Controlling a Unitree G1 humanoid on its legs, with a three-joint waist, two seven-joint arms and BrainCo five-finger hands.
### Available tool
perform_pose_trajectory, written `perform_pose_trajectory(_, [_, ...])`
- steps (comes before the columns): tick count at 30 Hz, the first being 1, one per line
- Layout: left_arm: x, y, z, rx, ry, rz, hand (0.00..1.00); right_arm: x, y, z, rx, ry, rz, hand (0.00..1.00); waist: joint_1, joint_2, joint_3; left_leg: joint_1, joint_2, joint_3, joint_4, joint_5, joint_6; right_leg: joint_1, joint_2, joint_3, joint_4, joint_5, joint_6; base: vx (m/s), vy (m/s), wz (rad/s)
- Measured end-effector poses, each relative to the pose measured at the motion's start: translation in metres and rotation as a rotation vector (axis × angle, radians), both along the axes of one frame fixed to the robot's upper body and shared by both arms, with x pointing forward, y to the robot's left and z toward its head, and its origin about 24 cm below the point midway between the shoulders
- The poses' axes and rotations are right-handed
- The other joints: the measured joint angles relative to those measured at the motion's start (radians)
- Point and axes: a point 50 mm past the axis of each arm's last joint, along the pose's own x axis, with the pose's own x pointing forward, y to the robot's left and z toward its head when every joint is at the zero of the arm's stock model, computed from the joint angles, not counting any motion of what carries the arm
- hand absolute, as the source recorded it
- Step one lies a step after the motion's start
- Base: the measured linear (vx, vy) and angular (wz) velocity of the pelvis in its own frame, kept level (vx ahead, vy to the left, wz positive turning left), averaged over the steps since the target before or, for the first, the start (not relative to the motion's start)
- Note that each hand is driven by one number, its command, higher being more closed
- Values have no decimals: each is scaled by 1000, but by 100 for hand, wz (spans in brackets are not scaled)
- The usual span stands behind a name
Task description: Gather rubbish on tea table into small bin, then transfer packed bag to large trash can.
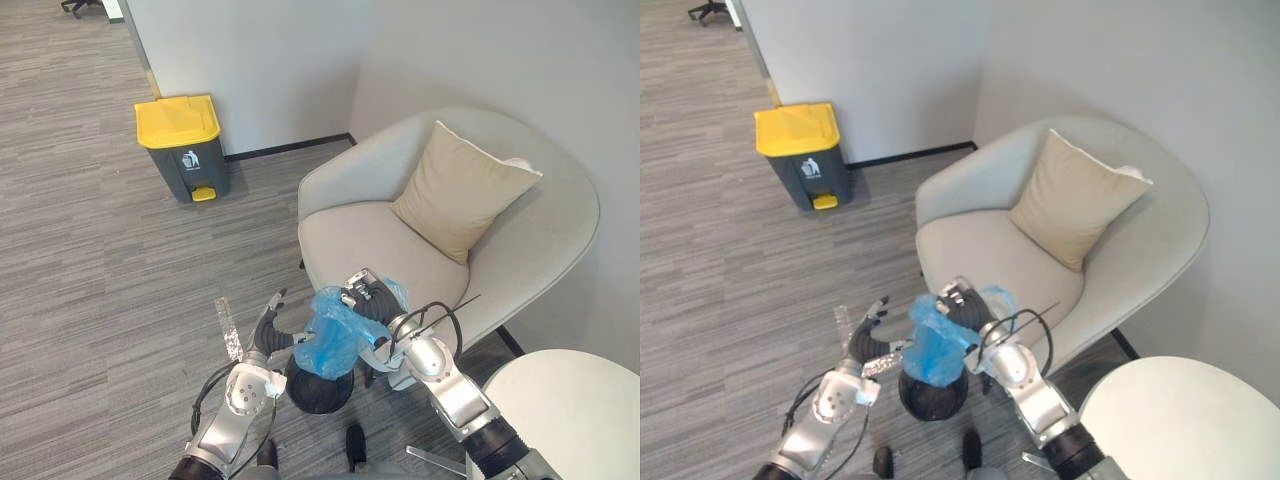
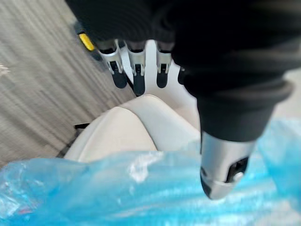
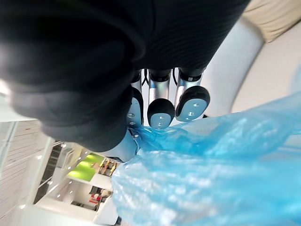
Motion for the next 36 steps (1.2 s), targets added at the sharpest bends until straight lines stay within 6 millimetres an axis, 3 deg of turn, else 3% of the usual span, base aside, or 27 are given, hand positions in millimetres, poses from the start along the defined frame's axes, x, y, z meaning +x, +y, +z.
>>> perform_pose_trajectory(6, [11, -15, 20, 0, -90, -70, 0, 6, 8, 16, 43, -41, 37, 100, -12, 0, -5, 4, -1, 3, -1, -1, 1, 2, 2, 5, -1, 0, 0, 4, -1, -1])
perform_pose_trajectory(13, [13, -28, 25, 66, -135, -134, 0, 8, 20, 24, 119, -29, 91, 100, -15, 4, -23, 9, 1, 4, -2, -1, 0, 4, 7, 9, -1, 1, -2, 0, 0, 0])
perform_pose_trajectory(25, [27, -34, 14, 185, -117, -167, 0, 4, 61, 43, 305, 15, 258, 100, -22, -5, -38, 21, 3, 23, -8, 0, -1, 3, 13, 24, -1, 4, -7, -3, -1, -4])
perform_pose_trajectory(36, [35, -37, -1, 175, -57, -75, 0, -3, 90, 55, 425, 81, 372, 100, -23, -14, -45, 32, 5, 31, -23, 1, -3, 3, 18, 31, -1, 4, -7, 4, -1, -2])
